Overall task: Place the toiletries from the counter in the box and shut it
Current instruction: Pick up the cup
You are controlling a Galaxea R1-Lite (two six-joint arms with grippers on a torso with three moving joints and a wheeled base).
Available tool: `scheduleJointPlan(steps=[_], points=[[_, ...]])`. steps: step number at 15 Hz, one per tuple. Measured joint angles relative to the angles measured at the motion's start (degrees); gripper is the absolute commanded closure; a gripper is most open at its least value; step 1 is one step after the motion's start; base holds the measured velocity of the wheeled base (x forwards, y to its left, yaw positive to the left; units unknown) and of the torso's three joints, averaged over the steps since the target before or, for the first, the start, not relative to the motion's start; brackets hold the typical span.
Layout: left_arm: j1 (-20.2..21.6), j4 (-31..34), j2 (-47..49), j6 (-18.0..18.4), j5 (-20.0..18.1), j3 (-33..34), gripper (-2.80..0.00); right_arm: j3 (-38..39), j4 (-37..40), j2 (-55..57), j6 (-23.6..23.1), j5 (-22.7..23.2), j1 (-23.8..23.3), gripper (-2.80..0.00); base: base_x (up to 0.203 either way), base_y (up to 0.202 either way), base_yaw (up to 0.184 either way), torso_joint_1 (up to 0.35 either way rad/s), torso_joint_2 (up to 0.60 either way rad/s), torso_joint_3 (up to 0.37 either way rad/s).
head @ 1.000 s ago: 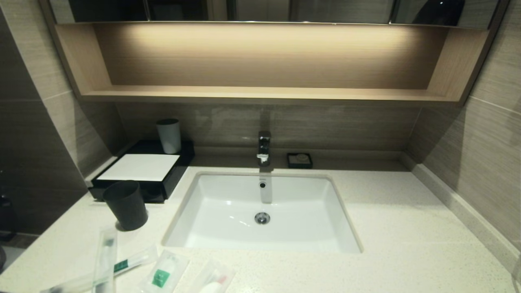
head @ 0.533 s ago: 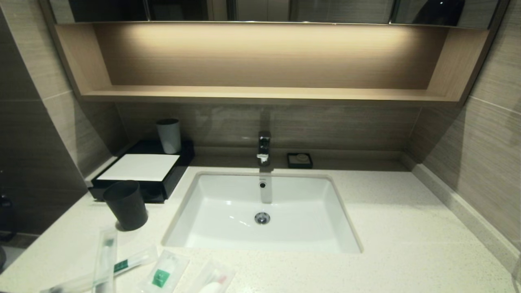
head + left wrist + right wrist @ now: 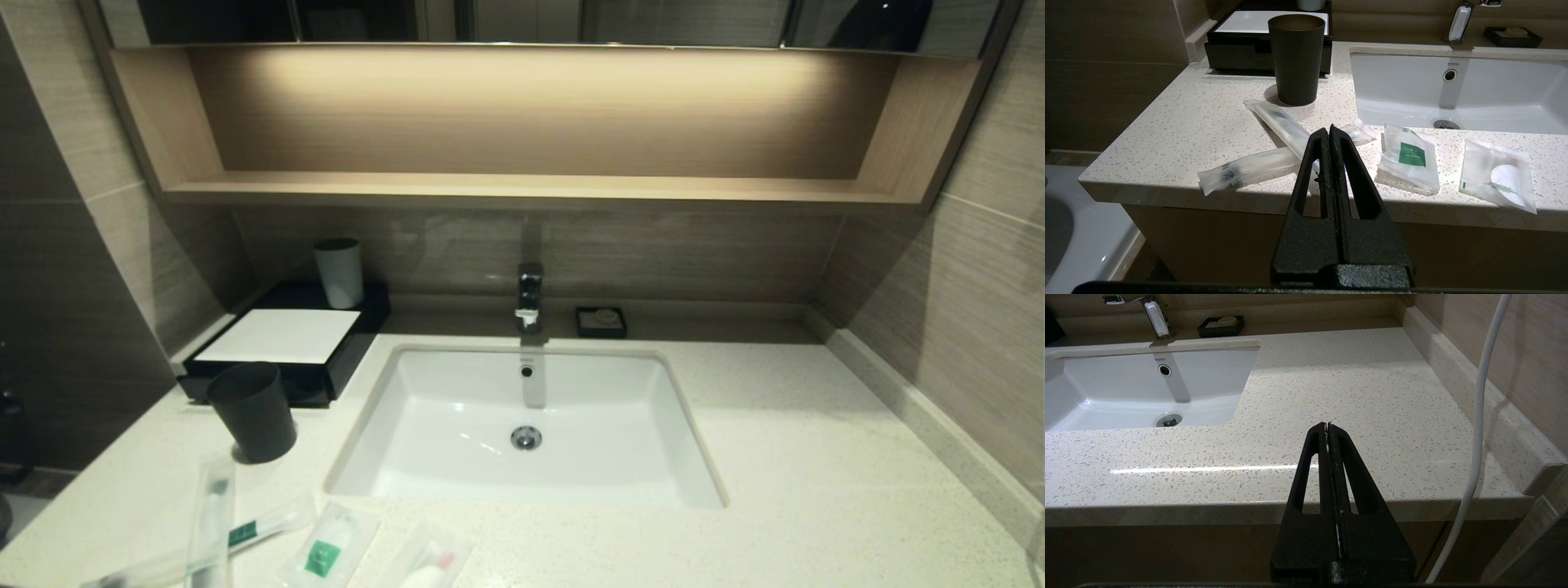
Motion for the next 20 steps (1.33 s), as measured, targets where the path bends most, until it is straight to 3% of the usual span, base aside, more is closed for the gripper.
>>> scheduleJointPlan(steps=[5,11,14,17,20], points=[[0.0,3.6,0.0,-1.1,0.6,-1.8,0.0,0.0,0.0,0.0,0.0,0.0,0.0,0.0,0.0,0.0,0.0,0.0,0.0,0.0],[0.0,17.5,4.0,0.6,2.2,-25.4,0.0,0.0,0.0,0.0,0.0,0.0,0.0,0.0,0.0,0.0,0.0,0.0,0.0,0.0],[0.1,8.6,19.2,-1.3,6.4,-29.3,0.0,0.0,0.0,0.0,0.0,0.0,0.0,0.0,0.0,0.0,0.0,0.0,0.0,0.0],[0.9,-5.9,39.1,-3.7,10.5,-29.7,0.0,0.0,0.0,0.0,0.0,0.0,0.0,0.0,0.0,0.0,0.0,0.0,0.0,0.0],[3.3,-21.6,59.6,-4.5,12.2,-29.3,0.0,0.0,0.0,0.0,0.0,0.0,0.0,0.0,0.0,0.0,0.0,0.0,0.0,0.0]])
